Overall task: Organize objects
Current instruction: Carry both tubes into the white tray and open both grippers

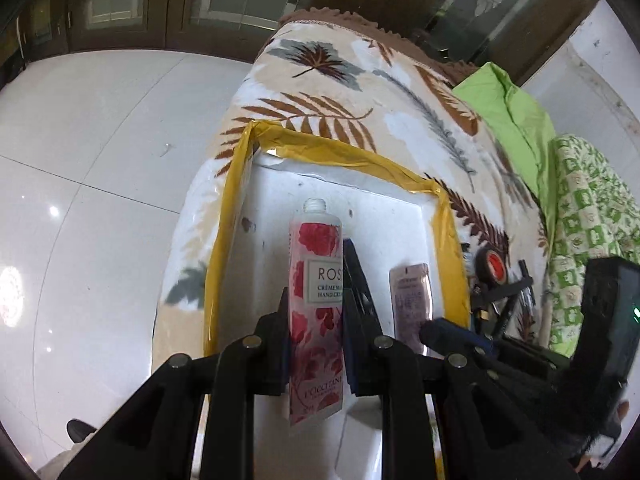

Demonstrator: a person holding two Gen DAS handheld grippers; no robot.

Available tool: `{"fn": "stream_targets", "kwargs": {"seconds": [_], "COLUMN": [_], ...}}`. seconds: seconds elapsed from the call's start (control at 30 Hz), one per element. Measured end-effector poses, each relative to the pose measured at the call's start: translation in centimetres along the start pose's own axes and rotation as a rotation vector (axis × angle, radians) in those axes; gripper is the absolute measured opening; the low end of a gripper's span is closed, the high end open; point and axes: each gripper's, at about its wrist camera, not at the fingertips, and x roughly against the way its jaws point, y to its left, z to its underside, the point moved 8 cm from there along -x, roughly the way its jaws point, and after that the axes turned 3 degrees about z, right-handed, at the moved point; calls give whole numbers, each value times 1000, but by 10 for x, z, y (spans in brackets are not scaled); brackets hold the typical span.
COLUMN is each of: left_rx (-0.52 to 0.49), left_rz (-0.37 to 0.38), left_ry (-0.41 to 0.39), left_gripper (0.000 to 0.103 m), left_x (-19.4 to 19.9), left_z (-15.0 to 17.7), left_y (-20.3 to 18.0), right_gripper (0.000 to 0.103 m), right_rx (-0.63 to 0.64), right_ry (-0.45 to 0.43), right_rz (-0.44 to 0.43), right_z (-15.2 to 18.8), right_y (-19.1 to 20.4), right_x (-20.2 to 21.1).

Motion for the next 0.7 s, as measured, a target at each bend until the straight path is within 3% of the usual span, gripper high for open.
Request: {"fn": "stream_targets", "kwargs": {"seconds": [0.23,0.4,0.53,0.6,0.7], "left_rx": [-46,-67,-19,36,107], "left_rz": [-113,-118,-50,38,171], "left_ry": [9,2,-23,-34,-56], "left_gripper": [14,14,18,24,49], "left_x": [-18,-21,-16,-11,-3], "left_z": [-6,-4,-7,-9,-12], "left_y": [7,4,3,4,0], "right_gripper": [9,9,9,10,11], "right_rx": [4,-14,-50,-93,-118], "right_ry": [-24,-25,-19,-10,-3], "right_rz": [14,12,-14,-42,-68], "right_z": [-2,-4,-5,-6,-6], "right_y": [3,2,-1,-5,-6], "right_x": [0,0,-1,-1,0]}}
